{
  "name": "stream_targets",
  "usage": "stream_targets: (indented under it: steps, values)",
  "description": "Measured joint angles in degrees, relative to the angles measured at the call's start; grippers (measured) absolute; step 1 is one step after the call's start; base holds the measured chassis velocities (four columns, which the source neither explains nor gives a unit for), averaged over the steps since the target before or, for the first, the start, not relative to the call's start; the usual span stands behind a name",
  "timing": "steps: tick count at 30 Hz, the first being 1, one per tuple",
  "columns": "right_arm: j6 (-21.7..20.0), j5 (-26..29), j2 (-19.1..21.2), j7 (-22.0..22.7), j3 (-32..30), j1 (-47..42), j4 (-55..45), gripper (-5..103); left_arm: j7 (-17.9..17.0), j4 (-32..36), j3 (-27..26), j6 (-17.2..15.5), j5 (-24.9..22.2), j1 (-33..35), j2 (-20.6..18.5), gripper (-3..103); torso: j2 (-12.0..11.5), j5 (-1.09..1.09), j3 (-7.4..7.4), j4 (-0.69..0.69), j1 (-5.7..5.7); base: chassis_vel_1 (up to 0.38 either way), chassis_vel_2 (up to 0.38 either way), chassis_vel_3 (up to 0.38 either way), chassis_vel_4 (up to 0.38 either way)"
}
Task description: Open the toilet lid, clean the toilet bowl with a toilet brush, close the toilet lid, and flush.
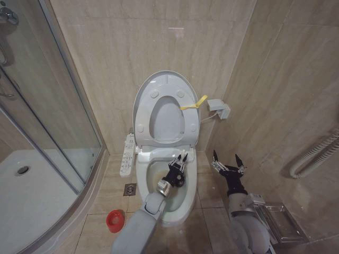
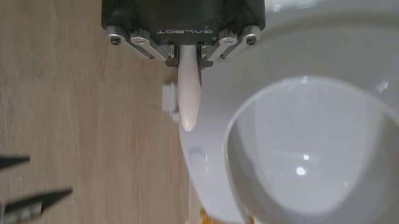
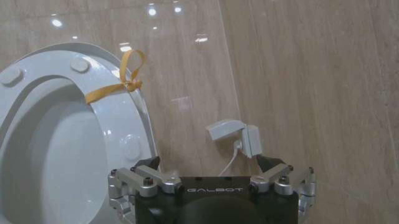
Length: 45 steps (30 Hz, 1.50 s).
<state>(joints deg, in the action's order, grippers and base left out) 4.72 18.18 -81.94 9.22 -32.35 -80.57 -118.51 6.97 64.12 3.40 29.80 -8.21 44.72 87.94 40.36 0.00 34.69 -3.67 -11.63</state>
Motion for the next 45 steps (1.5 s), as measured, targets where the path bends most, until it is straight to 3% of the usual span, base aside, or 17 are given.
stream_targets:
  steps: [5,13,19,27,35,43,45]
  values:
    - [0.00,0.00,0.00,0.00,0.00,0.00,0.00,100,0.07,-2.23,-0.46,0.63,0.23,-0.49,-0.34,19,0.00,0.00,0.00,0.00,0.00,0.000,0.000,0.000,0.000]
    - [0.00,0.00,0.00,0.00,0.00,0.00,0.00,100,0.80,0.61,-0.54,-0.17,-0.57,-1.14,-1.13,19,0.00,0.00,0.00,0.00,0.00,0.000,0.000,0.000,0.000]
    - [0.00,0.00,0.00,0.00,0.00,0.00,0.00,100,1.47,-3.51,-0.76,0.89,-0.02,-0.99,-0.97,19,0.00,0.00,0.00,0.01,0.00,0.000,0.000,0.000,0.000]
    - [0.00,0.00,0.00,0.00,0.00,0.00,0.00,100,1.42,0.82,-0.66,-0.38,-0.76,-1.20,-1.02,19,0.00,0.00,0.00,-0.01,0.00,0.000,0.000,0.000,0.000]
    - [0.00,0.00,0.00,0.00,0.00,0.00,0.00,100,1.46,-3.53,-1.40,0.97,-0.58,-0.46,-1.00,19,0.00,0.00,-0.01,0.01,0.00,0.000,0.000,0.000,0.000]
    - [0.00,0.00,0.00,0.00,0.00,0.00,0.00,100,0.65,3.24,-3.69,0.45,-0.66,2.60,-3.51,19,0.00,0.00,0.00,0.00,0.00,0.000,0.000,0.000,0.000]
    - [0.00,0.00,0.00,0.01,0.00,0.00,0.00,100,0.34,8.38,-4.60,-0.48,-0.71,4.66,-4.93,19,0.00,0.00,0.00,0.01,0.00,0.000,0.000,0.000,0.000]
